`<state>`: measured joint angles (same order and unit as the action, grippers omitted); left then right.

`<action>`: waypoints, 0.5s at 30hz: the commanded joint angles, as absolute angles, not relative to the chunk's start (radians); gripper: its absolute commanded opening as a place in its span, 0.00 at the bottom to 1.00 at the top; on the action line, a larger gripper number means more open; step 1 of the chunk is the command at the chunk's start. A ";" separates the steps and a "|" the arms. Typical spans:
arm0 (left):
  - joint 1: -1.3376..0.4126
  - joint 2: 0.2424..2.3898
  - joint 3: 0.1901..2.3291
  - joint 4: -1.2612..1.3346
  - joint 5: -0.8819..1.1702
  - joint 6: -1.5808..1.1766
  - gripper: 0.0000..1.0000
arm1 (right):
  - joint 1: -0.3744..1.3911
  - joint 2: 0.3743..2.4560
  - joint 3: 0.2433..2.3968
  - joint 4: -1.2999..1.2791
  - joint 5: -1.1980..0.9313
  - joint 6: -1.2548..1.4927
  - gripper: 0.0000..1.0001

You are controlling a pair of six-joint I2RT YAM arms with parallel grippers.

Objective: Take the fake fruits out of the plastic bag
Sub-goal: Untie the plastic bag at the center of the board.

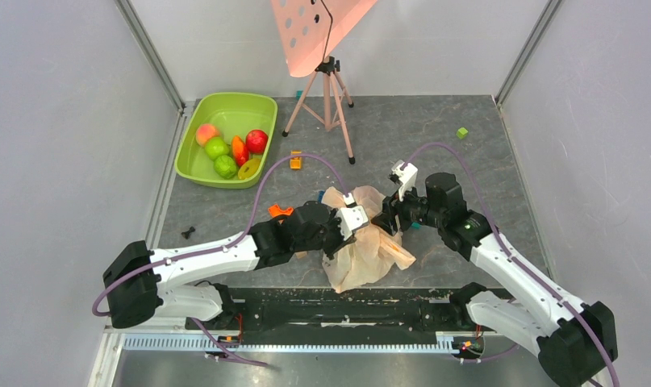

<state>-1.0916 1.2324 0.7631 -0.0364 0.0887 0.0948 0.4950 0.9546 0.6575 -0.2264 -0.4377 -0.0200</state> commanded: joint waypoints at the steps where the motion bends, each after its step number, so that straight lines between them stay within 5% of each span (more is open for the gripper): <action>1: -1.100 1.218 0.760 -0.020 0.095 0.135 0.02 | 0.497 0.993 0.699 -0.151 -0.449 -0.032 0.53; 4: -1.100 1.212 0.754 -0.017 0.091 0.136 0.02 | 0.497 1.019 0.701 -0.139 -0.445 -0.033 0.45; 9: -1.101 1.202 0.740 -0.005 0.044 0.127 0.02 | 0.497 1.015 0.691 -0.099 -0.396 -0.004 0.09; 15: -1.092 1.148 0.736 0.035 -0.226 0.060 0.02 | 0.496 0.889 0.696 -0.051 -0.110 0.145 0.00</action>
<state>-1.0954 1.2121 0.7380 -0.0242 -0.0273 0.0933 0.5011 0.9859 0.6579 -0.1501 -0.3485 0.0383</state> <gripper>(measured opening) 0.030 0.006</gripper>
